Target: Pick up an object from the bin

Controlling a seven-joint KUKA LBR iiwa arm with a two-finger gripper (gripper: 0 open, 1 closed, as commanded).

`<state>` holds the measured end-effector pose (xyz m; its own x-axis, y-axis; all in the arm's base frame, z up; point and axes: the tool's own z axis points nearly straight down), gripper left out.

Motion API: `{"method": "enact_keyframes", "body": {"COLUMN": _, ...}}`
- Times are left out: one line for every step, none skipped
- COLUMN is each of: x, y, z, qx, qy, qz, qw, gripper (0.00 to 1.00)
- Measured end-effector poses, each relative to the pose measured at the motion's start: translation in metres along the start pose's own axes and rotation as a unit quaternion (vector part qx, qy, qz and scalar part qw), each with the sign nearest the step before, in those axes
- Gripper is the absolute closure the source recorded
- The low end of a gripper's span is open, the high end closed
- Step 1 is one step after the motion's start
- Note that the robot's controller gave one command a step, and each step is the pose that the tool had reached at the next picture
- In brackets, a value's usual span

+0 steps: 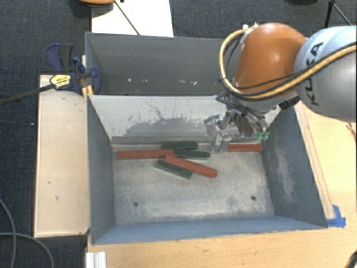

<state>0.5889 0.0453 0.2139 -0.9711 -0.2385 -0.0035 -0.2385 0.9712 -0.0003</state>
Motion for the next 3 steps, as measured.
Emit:
{"method": "enact_keyframes", "body": {"x": 0.000, "y": 0.000, "z": 0.000, "qx": 0.000, "qy": 0.0000, "qz": 0.000, "qw": 1.0000, "gripper": 1.00}}
{"method": "enact_keyframes", "body": {"x": 0.000, "y": 0.002, "z": 0.020, "qx": 0.000, "qy": -0.0031, "qz": 0.066, "qw": 0.9978, "gripper": 1.00}}
{"method": "enact_keyframes", "body": {"x": 0.001, "y": 0.024, "z": 0.076, "qx": 0.000, "qy": 0.0012, "qz": 0.081, "qw": 0.9967, "gripper": 0.00}}
